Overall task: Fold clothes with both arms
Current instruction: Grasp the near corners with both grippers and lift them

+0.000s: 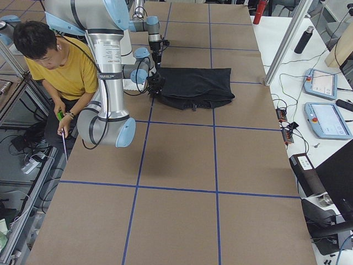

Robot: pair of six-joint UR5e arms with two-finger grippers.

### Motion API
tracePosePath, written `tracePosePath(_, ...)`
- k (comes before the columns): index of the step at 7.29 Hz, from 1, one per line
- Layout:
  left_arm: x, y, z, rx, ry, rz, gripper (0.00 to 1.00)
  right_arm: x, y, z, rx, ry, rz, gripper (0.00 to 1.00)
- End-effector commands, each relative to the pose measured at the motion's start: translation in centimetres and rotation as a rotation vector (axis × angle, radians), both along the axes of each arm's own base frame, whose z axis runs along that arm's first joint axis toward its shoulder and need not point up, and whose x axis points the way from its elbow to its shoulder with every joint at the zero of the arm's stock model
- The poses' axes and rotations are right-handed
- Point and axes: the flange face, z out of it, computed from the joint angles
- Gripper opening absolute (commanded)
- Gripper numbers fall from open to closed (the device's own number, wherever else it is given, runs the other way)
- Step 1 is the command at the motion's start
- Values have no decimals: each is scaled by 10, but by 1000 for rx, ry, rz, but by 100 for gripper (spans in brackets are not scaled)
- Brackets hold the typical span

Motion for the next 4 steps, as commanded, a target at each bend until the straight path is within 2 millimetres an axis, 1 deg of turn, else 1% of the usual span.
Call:
tracePosePath(1,1,1,2,-2,-4,3,0,0,0,1,0,2,-1,0)
tracePosePath(2,0,1,6,-2,-11,5,0,0,-1,0,0,1,1,0)
tracePosePath(3,-7,-1,-3,1,9,6,0,0,-1,0,0,1,1,0)
tracePosePath(4,-18,-1,-17,3,33,7,0,6,0,-6,1,-15,1,0)
